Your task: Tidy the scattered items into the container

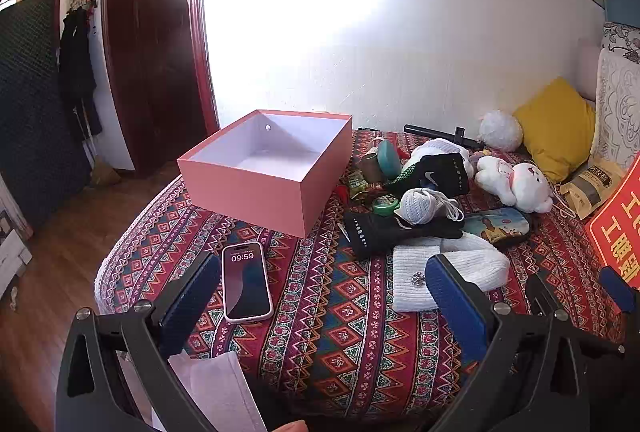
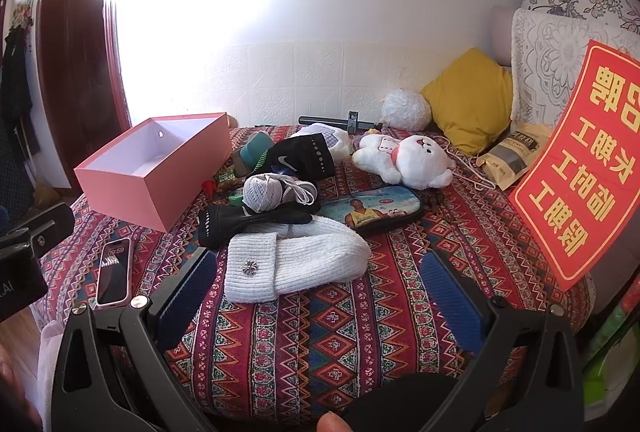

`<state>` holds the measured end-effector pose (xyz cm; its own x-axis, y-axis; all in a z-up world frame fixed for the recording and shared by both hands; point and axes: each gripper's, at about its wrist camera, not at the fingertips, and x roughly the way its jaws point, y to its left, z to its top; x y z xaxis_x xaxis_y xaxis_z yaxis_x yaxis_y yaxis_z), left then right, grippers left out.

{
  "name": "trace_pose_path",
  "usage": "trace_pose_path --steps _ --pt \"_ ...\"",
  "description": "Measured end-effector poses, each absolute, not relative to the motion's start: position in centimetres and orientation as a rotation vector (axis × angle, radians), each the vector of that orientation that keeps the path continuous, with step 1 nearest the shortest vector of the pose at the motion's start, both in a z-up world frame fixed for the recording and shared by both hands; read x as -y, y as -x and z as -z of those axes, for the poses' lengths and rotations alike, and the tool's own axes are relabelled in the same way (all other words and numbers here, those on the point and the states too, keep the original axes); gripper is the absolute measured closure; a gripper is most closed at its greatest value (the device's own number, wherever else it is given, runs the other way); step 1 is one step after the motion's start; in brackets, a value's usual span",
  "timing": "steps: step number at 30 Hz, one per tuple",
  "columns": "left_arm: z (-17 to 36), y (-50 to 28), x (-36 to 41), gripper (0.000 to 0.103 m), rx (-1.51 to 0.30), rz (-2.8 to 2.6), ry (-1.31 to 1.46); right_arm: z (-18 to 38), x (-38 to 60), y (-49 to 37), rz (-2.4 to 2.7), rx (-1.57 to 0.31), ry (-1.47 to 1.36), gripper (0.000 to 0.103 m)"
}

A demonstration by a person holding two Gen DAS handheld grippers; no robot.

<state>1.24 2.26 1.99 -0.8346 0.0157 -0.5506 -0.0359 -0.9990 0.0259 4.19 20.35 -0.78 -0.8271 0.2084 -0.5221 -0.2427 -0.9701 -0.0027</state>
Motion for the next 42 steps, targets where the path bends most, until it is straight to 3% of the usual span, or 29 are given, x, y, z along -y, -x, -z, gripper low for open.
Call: trace_pose_path --steps 22,29,36,42 --pt "-0.4 0.2 -3.4 0.000 -0.101 -2.807 0.987 0.3 -21.6 -3.9 -2.774 -0.068 0.778 0.001" --pt "1.7 2.2 -2.6 0.000 0.128 -2.817 0.960 1.9 -24.8 -3.4 -2.686 -0.074 0.803 0.001" --pt "3.2 3.2 -3.0 0.000 -0.007 -2.829 1.005 3.3 -25.5 -3.0 -2.717 -0.112 0.827 0.001" --pt "5.5 4.9 -4.7 0.000 -0.090 -2.788 1.000 5.2 -26.5 -1.2 -2.736 -0.266 0.927 0.001"
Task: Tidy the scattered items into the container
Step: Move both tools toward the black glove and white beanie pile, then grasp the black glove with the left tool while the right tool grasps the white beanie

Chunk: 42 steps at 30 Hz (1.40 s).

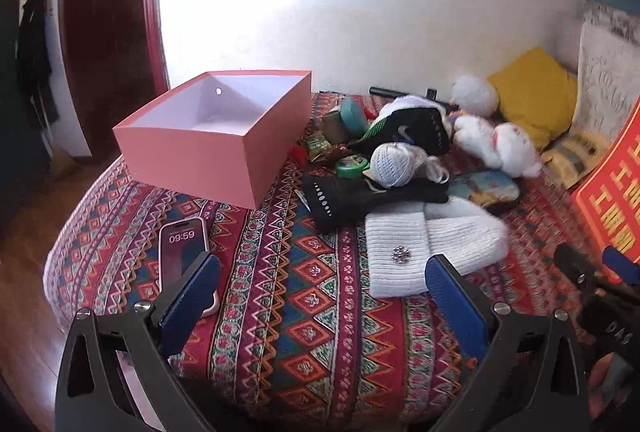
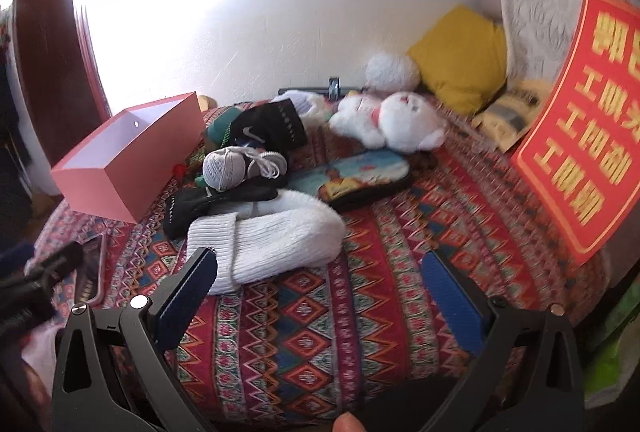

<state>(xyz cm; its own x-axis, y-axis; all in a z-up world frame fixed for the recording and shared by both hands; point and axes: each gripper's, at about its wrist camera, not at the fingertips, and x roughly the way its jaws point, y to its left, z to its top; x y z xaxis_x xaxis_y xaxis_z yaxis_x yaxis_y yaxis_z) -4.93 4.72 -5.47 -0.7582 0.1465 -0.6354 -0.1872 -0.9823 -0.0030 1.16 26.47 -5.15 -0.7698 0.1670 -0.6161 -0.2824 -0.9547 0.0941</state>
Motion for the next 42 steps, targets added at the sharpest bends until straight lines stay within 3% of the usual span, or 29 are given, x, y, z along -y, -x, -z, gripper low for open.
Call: trace_pose_path --steps 14,26,28,29,30,32,33,34,35,37,42 --pt "12.7 15.9 -11.8 0.000 -0.608 -2.594 1.007 12.5 -29.6 5.6 -2.681 -0.720 1.201 0.001" --pt "14.6 21.5 -14.9 0.001 -0.617 -2.557 1.016 15.7 -32.1 8.9 -2.610 -1.068 1.237 0.014" --pt "15.2 22.3 -15.3 0.020 -0.614 -2.536 1.044 15.7 -31.9 9.2 -2.609 -1.048 1.237 0.025" --pt "15.7 22.8 -15.5 0.043 -0.610 -2.514 1.077 15.8 -31.8 9.2 -2.608 -1.030 1.243 0.029" --pt "16.1 23.1 -15.6 0.053 -0.595 -2.493 1.103 15.9 -31.9 9.3 -2.603 -1.022 1.248 0.036" --pt "16.2 22.9 -15.7 0.063 -0.579 -2.484 1.094 16.2 -32.4 9.2 -2.586 -1.035 1.254 0.048" --pt "16.1 22.8 -15.9 0.075 -0.589 -2.487 1.089 16.3 -32.7 9.2 -2.582 -1.057 1.253 0.057" --pt "16.0 22.6 -15.9 0.081 -0.591 -2.490 1.087 16.3 -33.0 9.1 -2.582 -1.076 1.253 0.069" --pt "15.9 22.4 -15.9 0.089 -0.582 -2.491 1.090 16.4 -33.1 9.1 -2.582 -1.092 1.252 0.072" --pt "15.8 22.3 -15.5 0.095 -0.540 -2.486 1.114 16.3 -33.4 8.9 -2.600 -1.136 1.242 0.084" --pt "14.8 21.0 -14.6 0.098 -0.466 -2.486 1.138 14.9 -33.2 7.7 -2.676 -1.121 1.194 0.086"
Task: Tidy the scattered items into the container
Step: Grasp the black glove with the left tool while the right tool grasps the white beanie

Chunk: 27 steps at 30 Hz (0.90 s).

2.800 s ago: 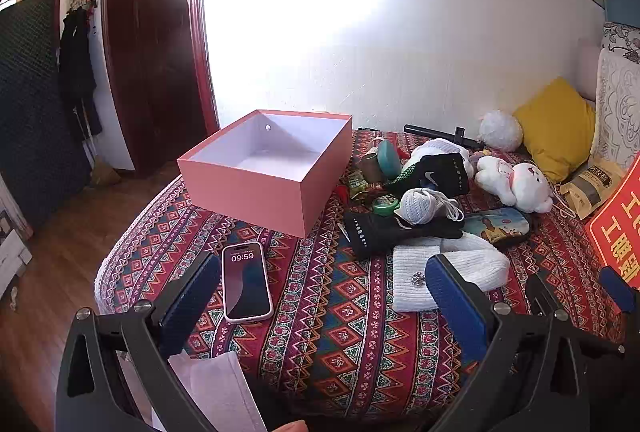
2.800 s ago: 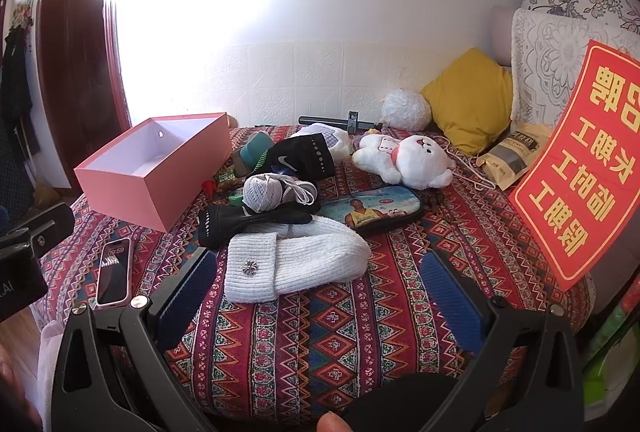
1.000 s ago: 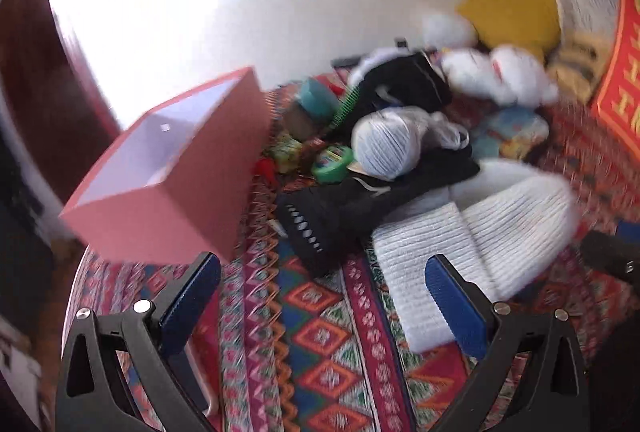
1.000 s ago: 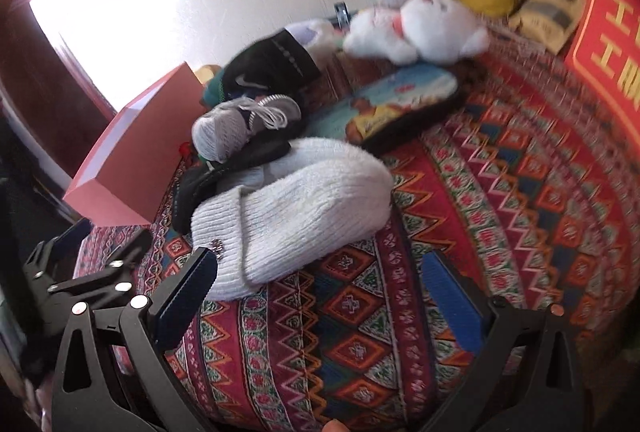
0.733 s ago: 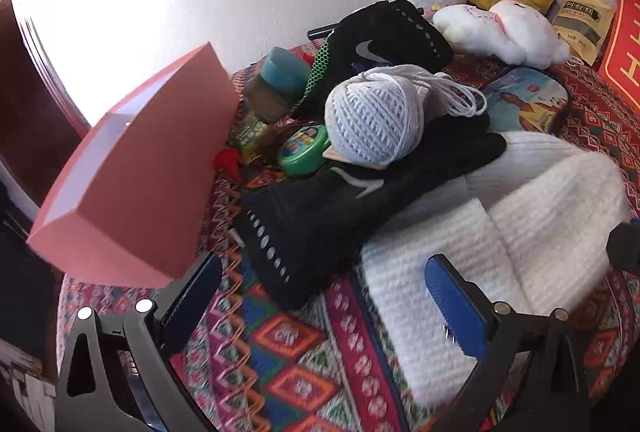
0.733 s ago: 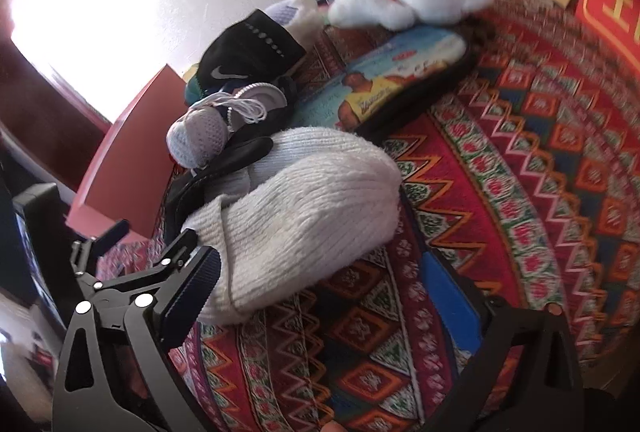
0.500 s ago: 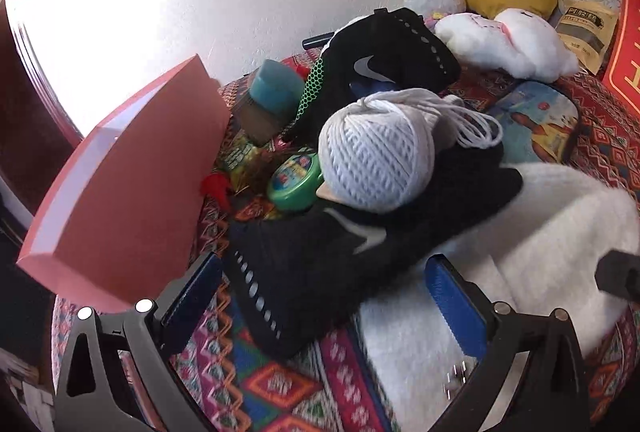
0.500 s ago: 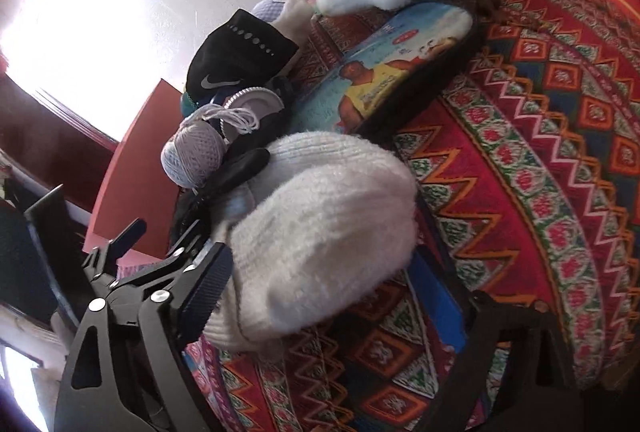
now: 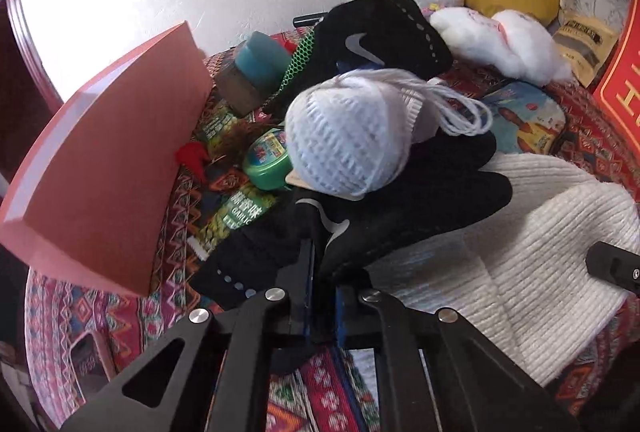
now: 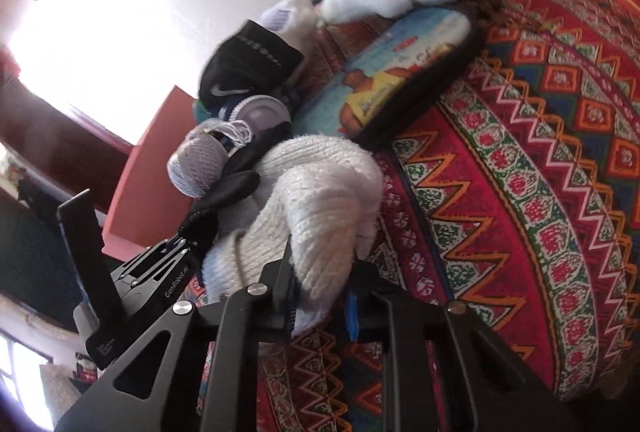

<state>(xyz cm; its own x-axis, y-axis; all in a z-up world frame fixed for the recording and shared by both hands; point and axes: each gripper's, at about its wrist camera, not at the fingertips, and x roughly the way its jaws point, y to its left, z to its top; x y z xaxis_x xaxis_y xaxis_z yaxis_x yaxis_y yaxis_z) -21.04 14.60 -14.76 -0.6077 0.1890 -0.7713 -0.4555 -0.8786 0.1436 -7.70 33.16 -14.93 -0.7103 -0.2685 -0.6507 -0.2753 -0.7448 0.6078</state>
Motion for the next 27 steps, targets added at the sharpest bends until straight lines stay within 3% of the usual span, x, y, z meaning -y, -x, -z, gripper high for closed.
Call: trace_pose_path --steps 8,15,27 --pt "13.2 17.2 -12.7 0.099 -0.337 -2.433 1.182 13.2 -33.5 4.8 -2.700 -1.178 1.146 0.086" --pt "10.6 13.1 -12.7 0.099 -0.291 -2.399 1.122 10.7 -32.3 2.8 -2.747 -1.033 1.085 0.086" --pt "6.4 9.2 -11.9 0.099 -0.242 -2.372 1.040 8.2 -32.5 -1.6 -2.766 -0.944 1.015 0.086"
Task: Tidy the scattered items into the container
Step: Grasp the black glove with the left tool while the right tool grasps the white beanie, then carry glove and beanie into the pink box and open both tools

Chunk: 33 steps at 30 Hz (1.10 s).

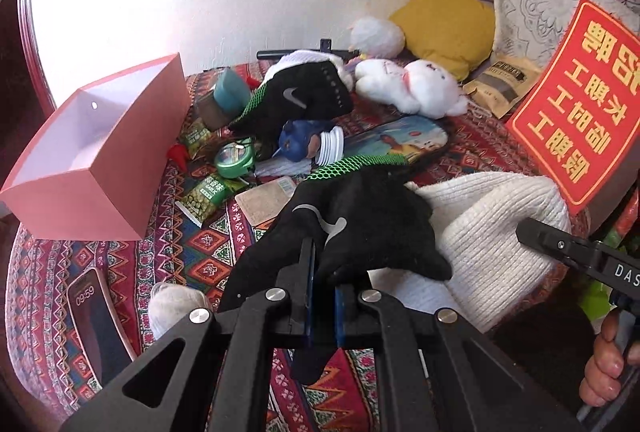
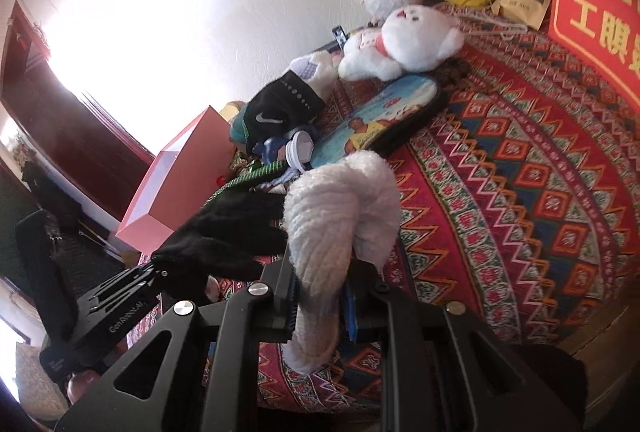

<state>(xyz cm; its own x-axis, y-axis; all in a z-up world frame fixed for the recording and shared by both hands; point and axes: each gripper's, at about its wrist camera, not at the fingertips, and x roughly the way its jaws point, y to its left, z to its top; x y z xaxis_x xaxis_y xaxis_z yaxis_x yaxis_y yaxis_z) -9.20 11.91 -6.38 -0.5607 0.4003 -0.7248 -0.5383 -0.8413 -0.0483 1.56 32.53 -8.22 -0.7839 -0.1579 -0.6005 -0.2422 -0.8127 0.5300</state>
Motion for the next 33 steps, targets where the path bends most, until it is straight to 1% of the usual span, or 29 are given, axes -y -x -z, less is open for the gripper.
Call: trace_pose_path --steps 11,20,27,33 --pt "2.6 7.5 -10.6 0.099 -0.202 -2.394 0.971 3.8 -32.8 -3.6 -2.823 -0.799 0.920 0.087" --pt "-1.3 8.2 -8.0 0.099 -0.124 -2.435 0.912 -1.5 -31.0 -3.3 -2.918 -0.672 0.840 0.088" --pt "-5.1 10.7 -4.0 0.099 -0.073 -2.519 0.848 -6.9 -26.9 0.5 -3.069 -0.540 0.741 0.088" --pt "-9.1 15.3 1.1 0.099 -0.070 -2.638 0.793 -11.2 -21.4 7.0 -3.216 -0.468 0.661 0.088"
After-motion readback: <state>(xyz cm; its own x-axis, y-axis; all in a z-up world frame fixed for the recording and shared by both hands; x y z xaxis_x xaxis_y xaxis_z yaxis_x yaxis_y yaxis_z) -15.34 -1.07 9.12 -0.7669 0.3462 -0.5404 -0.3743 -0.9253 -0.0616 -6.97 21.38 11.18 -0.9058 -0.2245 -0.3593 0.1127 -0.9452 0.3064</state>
